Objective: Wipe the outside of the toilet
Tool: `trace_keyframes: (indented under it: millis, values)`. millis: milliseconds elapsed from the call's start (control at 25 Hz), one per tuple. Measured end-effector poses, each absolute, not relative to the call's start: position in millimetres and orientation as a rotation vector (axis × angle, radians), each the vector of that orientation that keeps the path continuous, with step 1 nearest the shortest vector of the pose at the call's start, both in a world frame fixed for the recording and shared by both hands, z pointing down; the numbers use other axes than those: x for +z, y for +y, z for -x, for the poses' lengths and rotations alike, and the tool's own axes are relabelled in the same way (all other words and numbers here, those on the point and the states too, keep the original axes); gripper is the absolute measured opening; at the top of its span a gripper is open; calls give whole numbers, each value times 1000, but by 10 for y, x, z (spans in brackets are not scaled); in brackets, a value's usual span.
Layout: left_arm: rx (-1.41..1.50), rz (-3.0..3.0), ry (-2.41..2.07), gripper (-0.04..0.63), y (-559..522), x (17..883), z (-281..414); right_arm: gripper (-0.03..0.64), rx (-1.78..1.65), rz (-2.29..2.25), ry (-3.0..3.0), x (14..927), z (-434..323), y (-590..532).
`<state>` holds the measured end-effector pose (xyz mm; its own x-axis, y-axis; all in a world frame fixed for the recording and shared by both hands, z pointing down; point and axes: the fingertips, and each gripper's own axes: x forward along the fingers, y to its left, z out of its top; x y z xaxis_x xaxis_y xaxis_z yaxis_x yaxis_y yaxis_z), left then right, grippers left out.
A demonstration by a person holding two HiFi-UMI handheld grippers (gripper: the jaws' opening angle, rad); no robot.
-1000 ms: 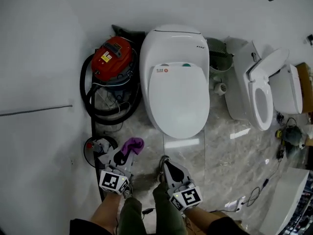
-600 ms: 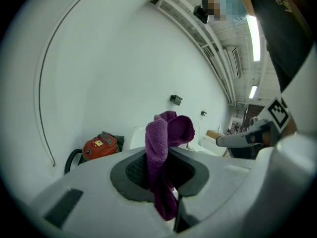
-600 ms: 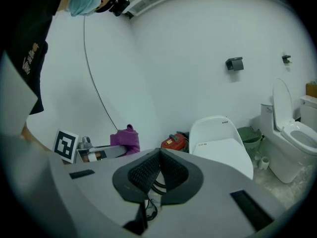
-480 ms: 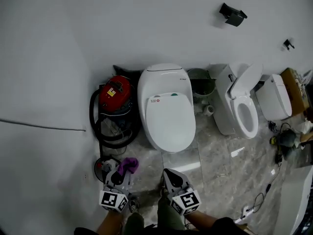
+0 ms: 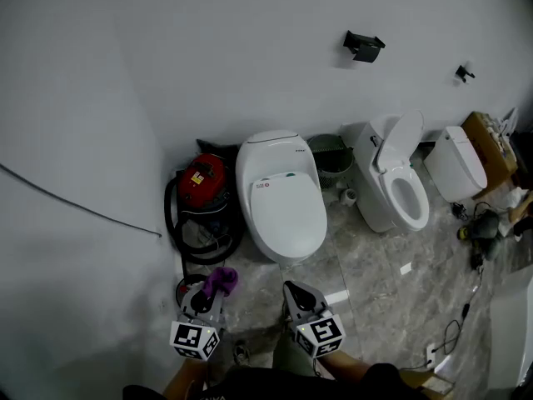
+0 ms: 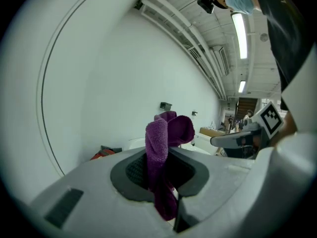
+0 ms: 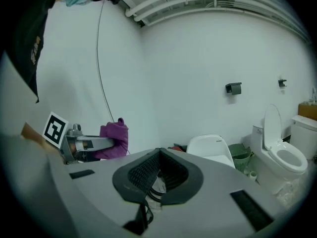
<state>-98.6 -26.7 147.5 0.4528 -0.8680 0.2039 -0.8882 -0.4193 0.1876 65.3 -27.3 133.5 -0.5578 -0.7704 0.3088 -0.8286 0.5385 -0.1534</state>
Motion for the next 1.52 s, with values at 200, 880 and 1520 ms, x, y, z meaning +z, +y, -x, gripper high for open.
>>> trace_keyframes:
  millis: [200,880,1520]
  values:
    - [103,-2472,-1517,52,-77,1176,1035,-2,381,-1378,-2575,1122,-644,-85]
    - [99,-2553,-1492,52,619,808,1058,-2,315,-1456,-2575,795,-749,566]
    - [75,-2589,-1463,51,1020,835,982,-2,284,-1527,-2589,743,-767,986]
